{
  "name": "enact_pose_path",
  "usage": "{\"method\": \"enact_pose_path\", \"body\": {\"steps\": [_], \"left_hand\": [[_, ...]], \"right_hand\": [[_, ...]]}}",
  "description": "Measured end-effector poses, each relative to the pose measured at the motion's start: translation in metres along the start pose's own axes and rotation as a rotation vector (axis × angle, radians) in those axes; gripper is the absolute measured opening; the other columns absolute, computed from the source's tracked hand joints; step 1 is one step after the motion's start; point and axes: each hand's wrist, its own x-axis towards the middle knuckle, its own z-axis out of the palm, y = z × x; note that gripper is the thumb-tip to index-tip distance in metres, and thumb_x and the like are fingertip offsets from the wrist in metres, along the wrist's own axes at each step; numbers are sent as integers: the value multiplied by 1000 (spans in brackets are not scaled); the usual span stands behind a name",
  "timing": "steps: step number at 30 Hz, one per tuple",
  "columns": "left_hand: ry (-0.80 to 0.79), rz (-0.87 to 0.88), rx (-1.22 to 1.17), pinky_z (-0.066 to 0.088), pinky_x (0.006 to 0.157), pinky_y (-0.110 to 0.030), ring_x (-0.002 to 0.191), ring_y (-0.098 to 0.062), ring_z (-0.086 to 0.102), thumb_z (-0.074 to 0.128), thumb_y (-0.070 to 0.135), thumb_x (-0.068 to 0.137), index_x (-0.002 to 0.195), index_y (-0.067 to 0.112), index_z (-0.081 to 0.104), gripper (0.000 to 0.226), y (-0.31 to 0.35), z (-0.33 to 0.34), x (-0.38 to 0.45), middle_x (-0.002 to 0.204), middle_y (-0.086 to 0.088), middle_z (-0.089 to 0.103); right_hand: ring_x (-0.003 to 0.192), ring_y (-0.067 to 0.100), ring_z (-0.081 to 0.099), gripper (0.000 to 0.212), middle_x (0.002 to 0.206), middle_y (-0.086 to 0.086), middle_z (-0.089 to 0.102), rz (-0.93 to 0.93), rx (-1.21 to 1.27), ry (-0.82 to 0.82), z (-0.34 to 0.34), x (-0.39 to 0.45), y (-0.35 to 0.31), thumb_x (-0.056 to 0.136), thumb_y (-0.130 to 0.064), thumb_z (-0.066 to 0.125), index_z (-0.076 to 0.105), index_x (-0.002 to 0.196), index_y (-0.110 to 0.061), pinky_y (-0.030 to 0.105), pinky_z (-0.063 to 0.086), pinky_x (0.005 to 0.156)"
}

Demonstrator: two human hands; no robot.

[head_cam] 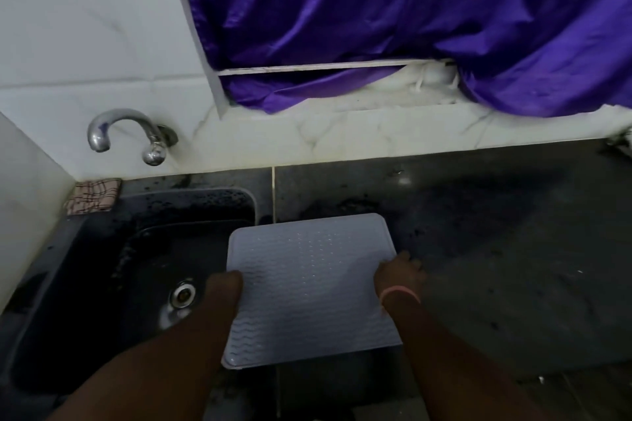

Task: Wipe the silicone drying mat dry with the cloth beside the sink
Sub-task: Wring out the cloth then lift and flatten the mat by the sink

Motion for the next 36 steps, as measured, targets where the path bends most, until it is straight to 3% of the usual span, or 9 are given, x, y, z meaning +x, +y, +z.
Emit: {"method": "enact_pose_path", "body": {"steps": [3,7,10,12,15,18,28,31,36], "left_hand": [[172,7,-187,48,79,-38,99,-32,60,61,24,98,94,9,61,15,7,-4,-20,92,-17,60],[217,163,-30,46,82,-41,104,-43,63,52,39,101,107,4,65,37,15,1,-25,107,-23,66],[308,295,91,46,72,-39,90,-40,64,44,43,102,88,14,57,35,24,-1,-37,92,-16,66],[331,365,84,49,71,-39,84,-36,64,43,43,102,85,17,56,34,32,-4,-44,85,-10,65],[260,420,9,53,74,-39,81,-25,66,45,48,102,92,21,65,35,47,-14,-45,85,0,69],[182,451,-126,55,76,-38,82,-14,67,48,53,100,93,26,70,35,67,-22,-46,88,6,71],[137,399,-297,58,80,-42,86,-23,69,54,51,98,102,19,72,36,122,-4,-31,93,-3,72],[144,391,-296,56,75,-42,83,-27,69,55,48,98,100,9,72,43,141,8,-24,91,-12,72],[108,401,-272,59,80,-48,85,-27,69,53,53,98,109,13,72,46,167,15,2,95,-10,73]], "right_hand": [[113,40,56,46,128,25,54,-8,172,-127,-10,20,8,98,-34,51,50,126,2,43,47,93],[99,36,61,33,112,20,61,-198,156,-164,-23,28,18,103,-33,41,52,115,-5,37,47,81],[67,27,54,28,83,11,58,-335,228,-151,-32,24,22,104,-35,34,46,103,-10,32,41,61],[61,22,52,29,78,8,60,-391,317,-125,-41,23,19,104,-38,34,48,97,-13,30,39,56],[74,22,61,24,85,5,65,-423,481,-134,-60,28,13,102,-35,43,56,95,-16,32,48,66],[85,19,60,19,90,0,64,-397,560,-151,-88,46,7,102,-28,48,61,97,-16,32,46,76],[88,28,59,23,89,7,60,-363,586,-56,-131,116,4,102,-26,48,63,97,-10,31,42,78],[95,31,60,23,95,8,61,-342,576,-57,-133,138,0,102,-27,49,65,104,-10,34,45,81],[96,29,59,24,109,16,65,-307,581,-56,-131,172,-6,102,-25,49,65,109,-9,34,44,85]]}}
